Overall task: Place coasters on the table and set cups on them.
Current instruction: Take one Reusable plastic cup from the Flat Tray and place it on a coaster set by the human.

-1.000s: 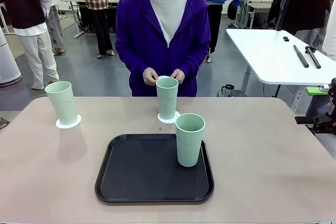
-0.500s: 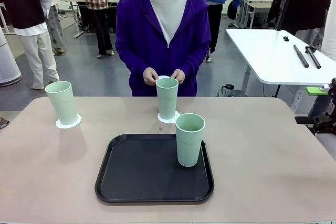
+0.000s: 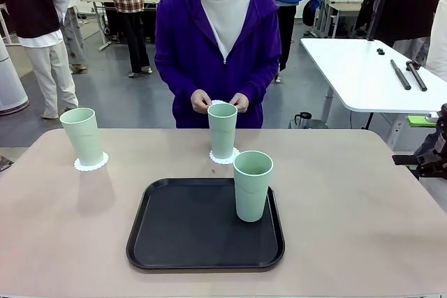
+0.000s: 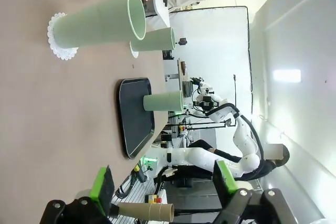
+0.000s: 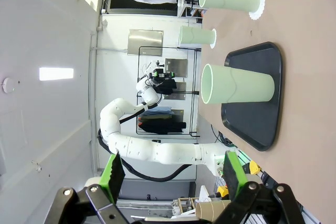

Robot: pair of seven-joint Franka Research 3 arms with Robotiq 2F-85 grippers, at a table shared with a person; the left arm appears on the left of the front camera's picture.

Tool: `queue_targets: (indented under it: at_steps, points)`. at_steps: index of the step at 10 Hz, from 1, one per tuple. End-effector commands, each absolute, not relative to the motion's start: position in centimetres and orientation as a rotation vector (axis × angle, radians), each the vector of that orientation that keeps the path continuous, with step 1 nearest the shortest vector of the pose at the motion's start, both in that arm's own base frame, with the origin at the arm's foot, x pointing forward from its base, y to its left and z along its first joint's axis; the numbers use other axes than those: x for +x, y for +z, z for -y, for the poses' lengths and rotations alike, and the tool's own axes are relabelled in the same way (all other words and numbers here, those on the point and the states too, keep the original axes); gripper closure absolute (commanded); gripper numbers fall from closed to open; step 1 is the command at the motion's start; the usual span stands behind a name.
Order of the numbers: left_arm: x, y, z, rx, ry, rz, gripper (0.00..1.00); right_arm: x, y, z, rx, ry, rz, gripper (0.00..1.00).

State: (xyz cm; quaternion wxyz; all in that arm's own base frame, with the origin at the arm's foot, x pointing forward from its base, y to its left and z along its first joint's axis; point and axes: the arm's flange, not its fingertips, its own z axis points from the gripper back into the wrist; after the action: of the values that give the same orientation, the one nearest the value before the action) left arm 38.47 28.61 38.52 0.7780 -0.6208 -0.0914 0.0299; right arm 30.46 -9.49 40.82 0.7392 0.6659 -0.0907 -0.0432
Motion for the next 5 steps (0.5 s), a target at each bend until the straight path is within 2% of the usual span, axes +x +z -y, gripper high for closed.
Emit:
queue_targets:
  at_steps: [1,5]
  points:
    - [39.3,38.9,-29.1,-1.339,0.103,0.193,0.0,30.6,40.8,9.5,1.47,-0.083,0.211,0.0]
    - [38.8,38.6,-28.8,-1.336,0.076,0.188,0.0,30.6,40.8,9.5,1.47,-0.083,0.211,0.0]
